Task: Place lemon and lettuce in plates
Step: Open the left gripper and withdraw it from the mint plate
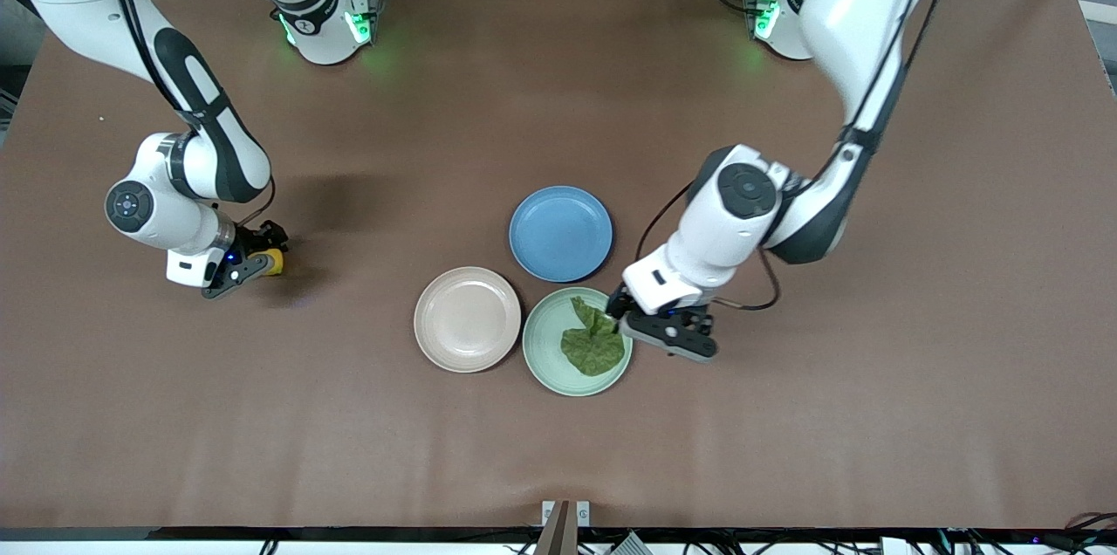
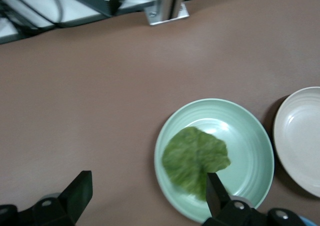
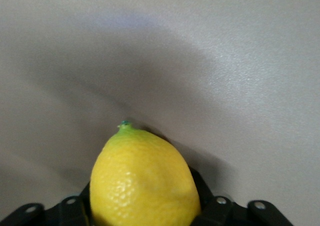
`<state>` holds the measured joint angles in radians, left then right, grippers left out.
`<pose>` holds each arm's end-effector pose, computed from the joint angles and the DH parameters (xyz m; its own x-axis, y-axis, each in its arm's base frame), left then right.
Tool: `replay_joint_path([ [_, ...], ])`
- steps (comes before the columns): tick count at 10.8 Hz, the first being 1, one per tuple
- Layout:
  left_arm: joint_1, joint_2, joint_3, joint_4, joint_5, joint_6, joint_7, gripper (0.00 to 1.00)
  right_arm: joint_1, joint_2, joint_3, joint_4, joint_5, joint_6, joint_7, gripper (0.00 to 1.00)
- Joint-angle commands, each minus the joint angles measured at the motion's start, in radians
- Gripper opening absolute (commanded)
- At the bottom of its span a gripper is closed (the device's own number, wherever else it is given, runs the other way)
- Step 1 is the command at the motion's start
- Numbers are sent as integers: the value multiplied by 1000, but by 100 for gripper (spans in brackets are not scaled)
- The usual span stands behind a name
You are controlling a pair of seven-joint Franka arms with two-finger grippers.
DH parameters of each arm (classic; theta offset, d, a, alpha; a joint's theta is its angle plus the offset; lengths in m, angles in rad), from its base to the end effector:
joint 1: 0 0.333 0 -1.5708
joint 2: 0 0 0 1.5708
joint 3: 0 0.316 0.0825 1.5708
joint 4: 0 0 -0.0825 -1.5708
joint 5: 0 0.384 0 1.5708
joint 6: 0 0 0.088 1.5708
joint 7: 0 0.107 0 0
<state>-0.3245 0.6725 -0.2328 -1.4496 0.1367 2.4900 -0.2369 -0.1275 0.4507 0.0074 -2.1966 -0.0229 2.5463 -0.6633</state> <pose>0.6574 -0.3656 0.3397 0.8875 -0.2869 0.3607 -0.3474 -0.9307 0.1144 0.5396 -0.0647 0.1673 0.8418 0.5332 -0.0842 0.5302 -0.8460 -0.0561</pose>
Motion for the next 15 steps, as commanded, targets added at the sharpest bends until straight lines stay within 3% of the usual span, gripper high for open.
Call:
replay_joint_path([
  [1, 68, -154, -6, -31, -15, -231, 8, 100, -18, -4, 20, -12, -14, -1, 2, 64],
  [3, 122, -227, -5, -34, -15, -401, 7, 100, -14, -20, 20, 3, -6, -8, 7, 60],
  [6, 202, -310, -3, -35, -14, -596, 11, 100, 14, -29, 22, 108, 0, -176, 109, 58],
  [12, 297, -497, 1, -32, -14, -854, -5, 100, 135, -23, 23, 221, 6, -251, 316, 54],
  [15, 301, -566, 7, -31, -14, -937, -18, 100, 218, -12, 20, 277, 200, -281, 353, 56],
])
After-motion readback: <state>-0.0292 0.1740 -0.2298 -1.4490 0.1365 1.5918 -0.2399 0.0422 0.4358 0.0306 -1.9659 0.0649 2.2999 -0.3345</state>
